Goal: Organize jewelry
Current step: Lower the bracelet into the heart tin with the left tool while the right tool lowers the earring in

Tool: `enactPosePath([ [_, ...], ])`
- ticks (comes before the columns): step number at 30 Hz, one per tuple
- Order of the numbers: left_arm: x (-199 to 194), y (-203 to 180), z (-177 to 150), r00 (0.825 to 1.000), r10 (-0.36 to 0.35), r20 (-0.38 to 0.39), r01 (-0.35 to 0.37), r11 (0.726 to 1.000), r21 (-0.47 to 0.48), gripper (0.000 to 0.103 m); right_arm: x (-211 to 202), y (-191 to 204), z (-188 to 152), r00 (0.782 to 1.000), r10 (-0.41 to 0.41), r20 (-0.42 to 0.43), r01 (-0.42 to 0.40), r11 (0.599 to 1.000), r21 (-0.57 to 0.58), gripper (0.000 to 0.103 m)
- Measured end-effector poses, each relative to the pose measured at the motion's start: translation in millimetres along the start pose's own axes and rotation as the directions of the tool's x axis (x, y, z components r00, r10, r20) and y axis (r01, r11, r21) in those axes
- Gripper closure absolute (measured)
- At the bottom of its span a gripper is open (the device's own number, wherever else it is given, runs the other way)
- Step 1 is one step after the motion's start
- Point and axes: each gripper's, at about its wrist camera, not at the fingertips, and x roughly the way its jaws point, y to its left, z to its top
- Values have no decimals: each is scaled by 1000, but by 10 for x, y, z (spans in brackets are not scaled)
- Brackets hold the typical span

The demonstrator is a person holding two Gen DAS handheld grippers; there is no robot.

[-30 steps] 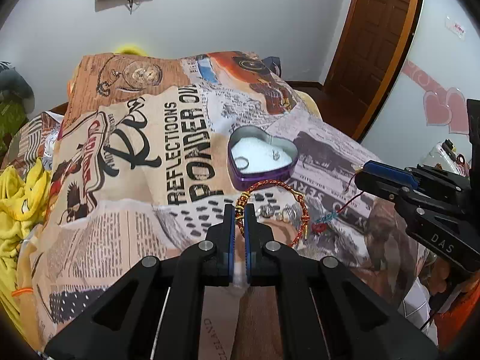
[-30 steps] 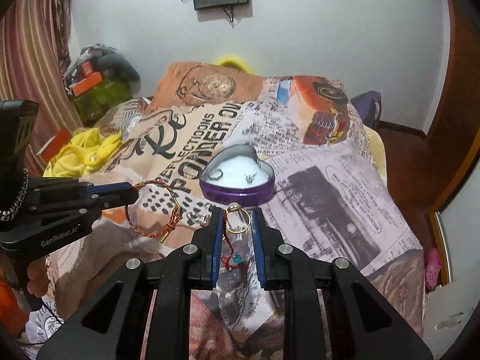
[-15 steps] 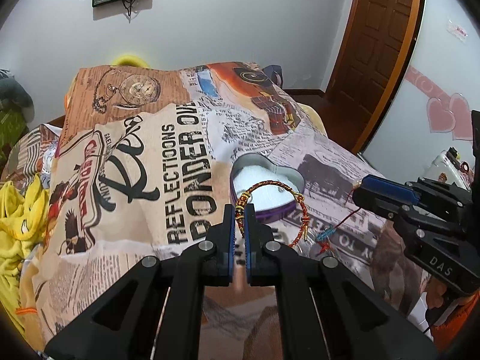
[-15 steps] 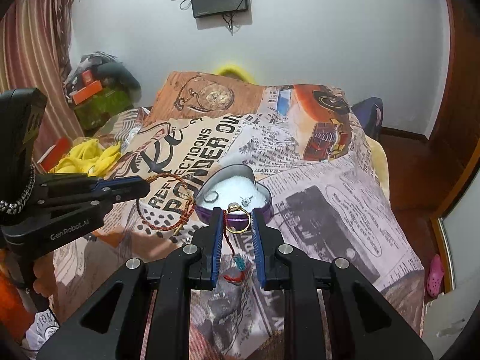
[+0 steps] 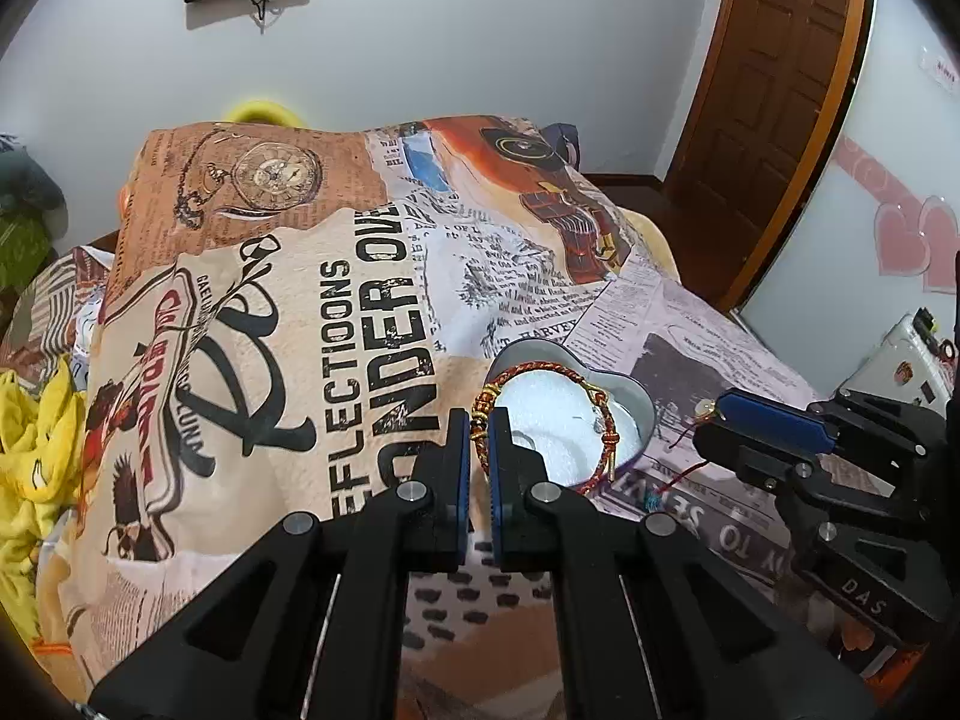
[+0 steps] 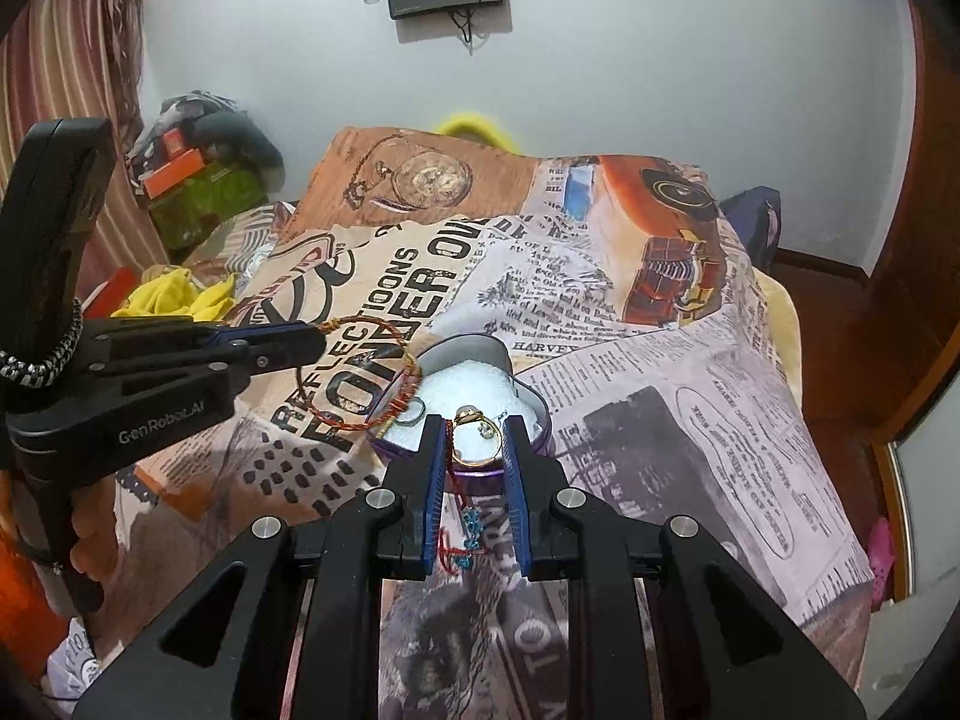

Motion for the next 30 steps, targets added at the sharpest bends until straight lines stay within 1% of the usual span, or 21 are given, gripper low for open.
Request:
enactPosePath([
  [8,237,-54,56,1000,2,-26,-2,1000,25,99,162,-2,55,1000,21,-14,-21,1000,-13,86],
  [16,414,-54,83,998,-6,-55,8,1000,30,99,345,12,65,998,38,-53,-40,999,-33,86],
  [30,495,-103,83,997,-23,-74,27,998,53,99,545,41,113,994,46,-104,-52,997,-55,86],
])
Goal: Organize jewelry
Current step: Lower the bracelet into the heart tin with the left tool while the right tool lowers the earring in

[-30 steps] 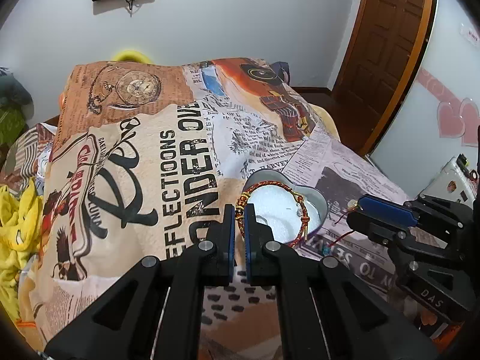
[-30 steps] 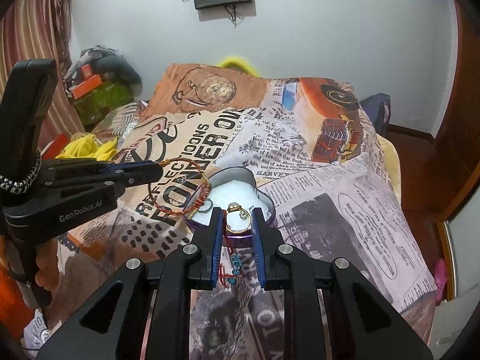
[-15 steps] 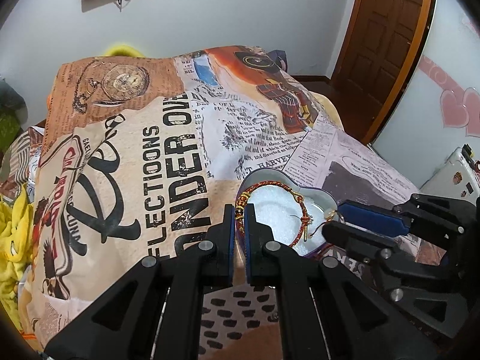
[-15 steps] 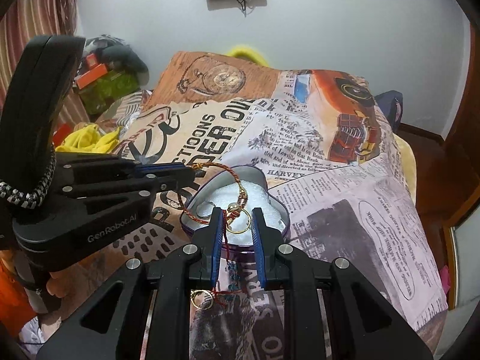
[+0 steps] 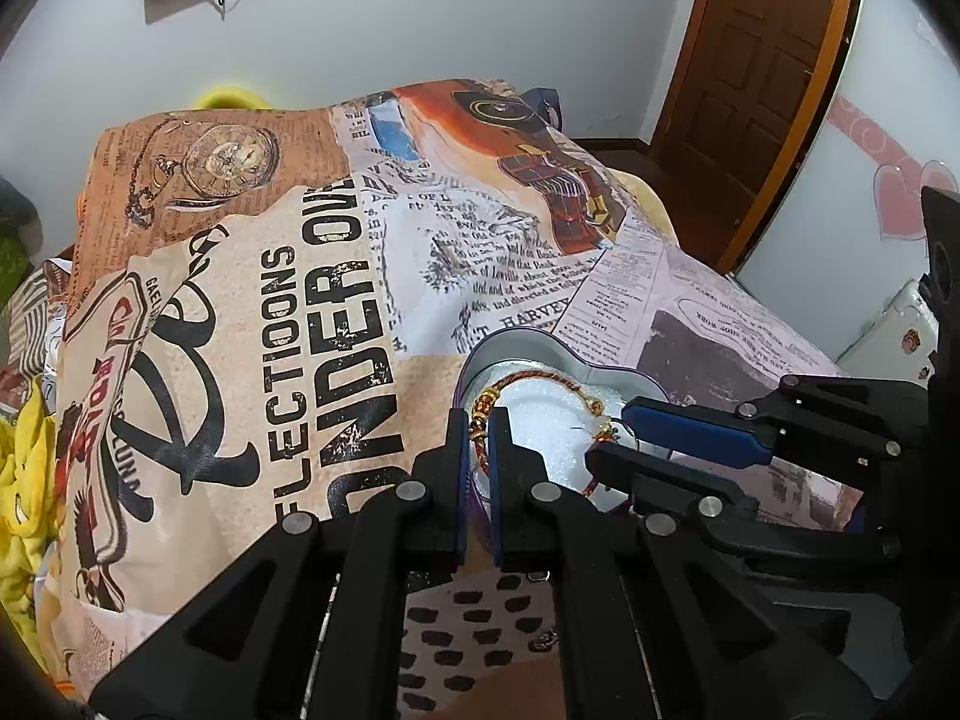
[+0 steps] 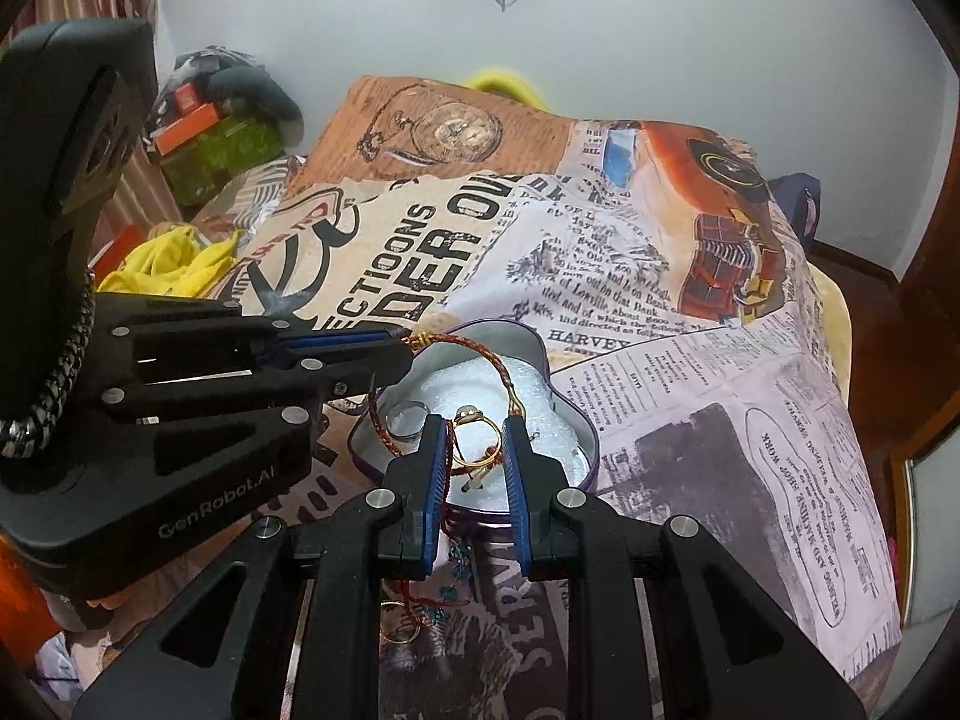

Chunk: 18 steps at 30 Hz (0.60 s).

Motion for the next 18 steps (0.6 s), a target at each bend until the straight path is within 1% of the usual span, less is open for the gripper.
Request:
enactPosePath([
  [11,-22,69,-5,1000,-9,0,9,1000,-29,99,92,-4,17,1000,-2,-22,2,1000,-2,86],
  [18,-74,104,-24,1000,-8,1,8,999,-31,99,128,-1,6,999,6,-54,-6,1000,3,86],
])
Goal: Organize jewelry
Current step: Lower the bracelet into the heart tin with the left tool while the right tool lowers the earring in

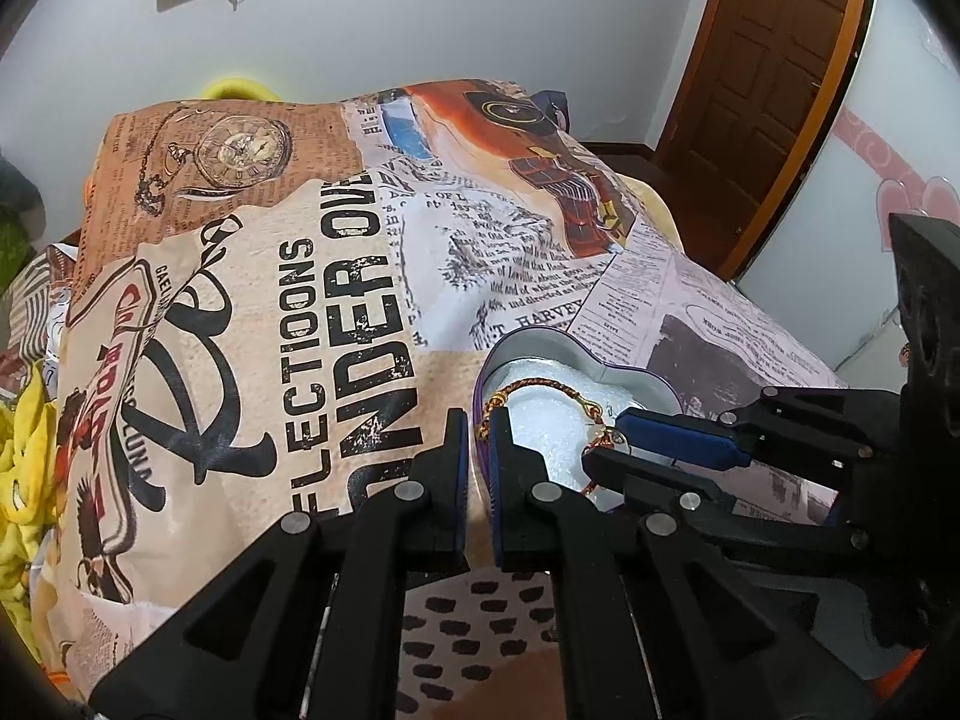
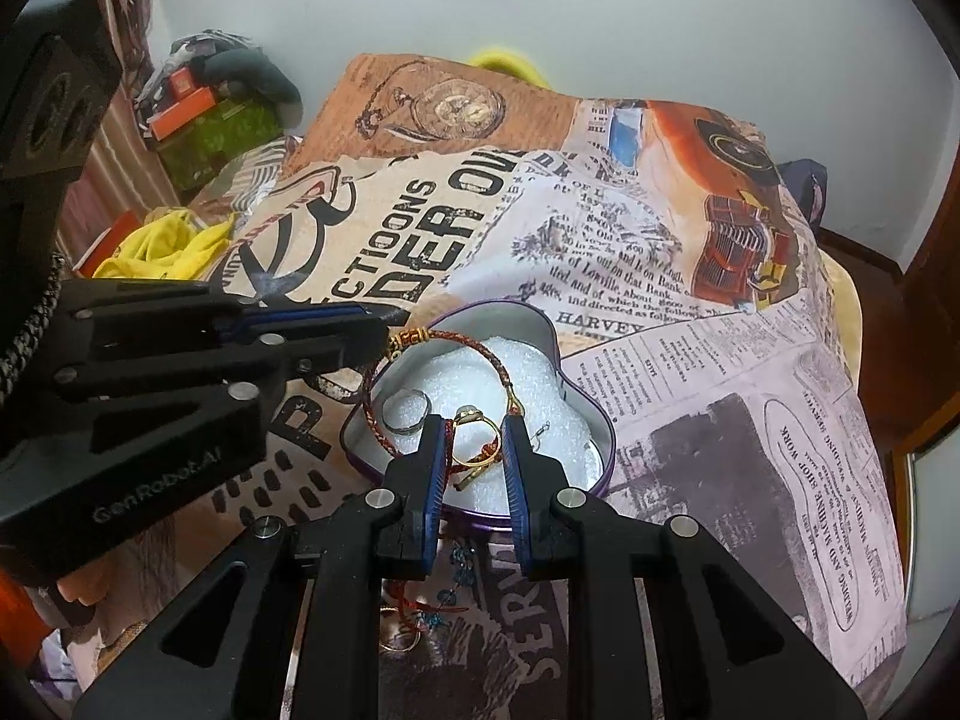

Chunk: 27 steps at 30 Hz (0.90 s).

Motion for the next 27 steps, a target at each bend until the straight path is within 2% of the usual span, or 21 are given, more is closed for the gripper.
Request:
enactPosePath([
  [7,-118,-11,-28,1000,10,10,-10,1000,7,97,-44,3,-4,1000,-4,-9,4,1000,9,85],
  [12,-214,-28,-52,1000,18,17,-18,1000,8,94,-139,19,-19,1000,-17,7,17,1000,10,77],
  [27,-717,-136,-177,997,40,61,-42,999,25,93,-616,93,-79,997,-43,68,42,999,16,77],
])
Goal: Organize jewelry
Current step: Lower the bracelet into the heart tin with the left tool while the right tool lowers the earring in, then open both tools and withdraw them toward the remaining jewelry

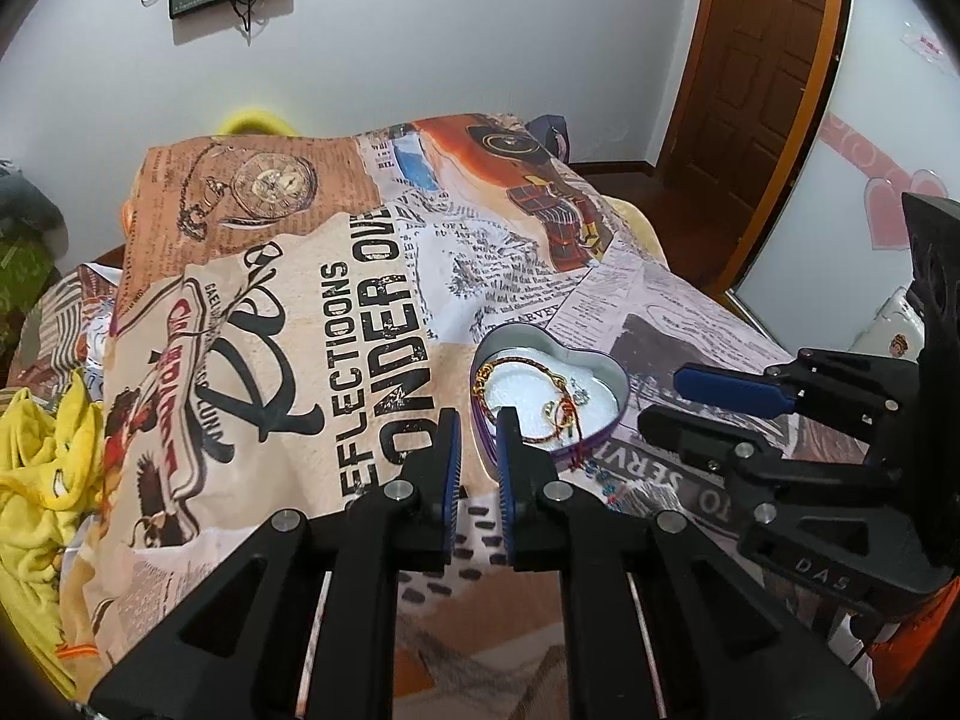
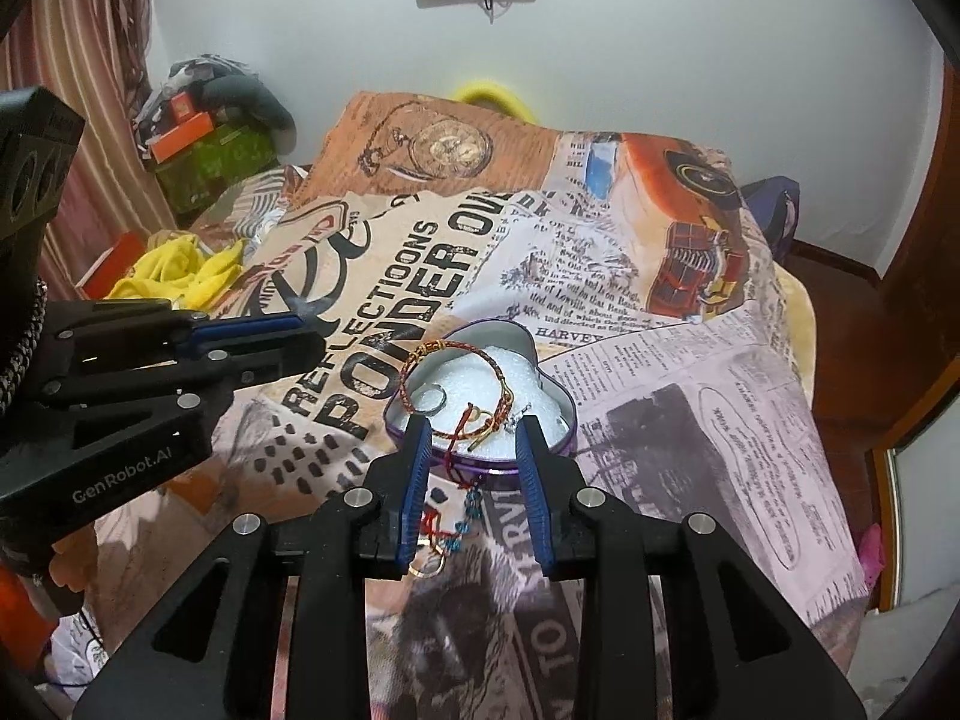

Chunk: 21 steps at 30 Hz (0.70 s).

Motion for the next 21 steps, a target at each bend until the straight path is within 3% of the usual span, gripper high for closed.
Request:
enactPosePath([
  [6,-200,-31,-98,1000,15,20,-15,1000,5,74,-183,36,-88,1000,-9,11,9,1000,0,77],
  [14,-256,-43,-283,1000,16,-9,-16,1000,8,74,-224,20,-254,1000,-12,-18,13,1000,23,77],
  [21,-52,-56,-458,997,6,-80,-6,1000,3,74,-157,-10,-424,998,-7,-56,9,999,43,77],
])
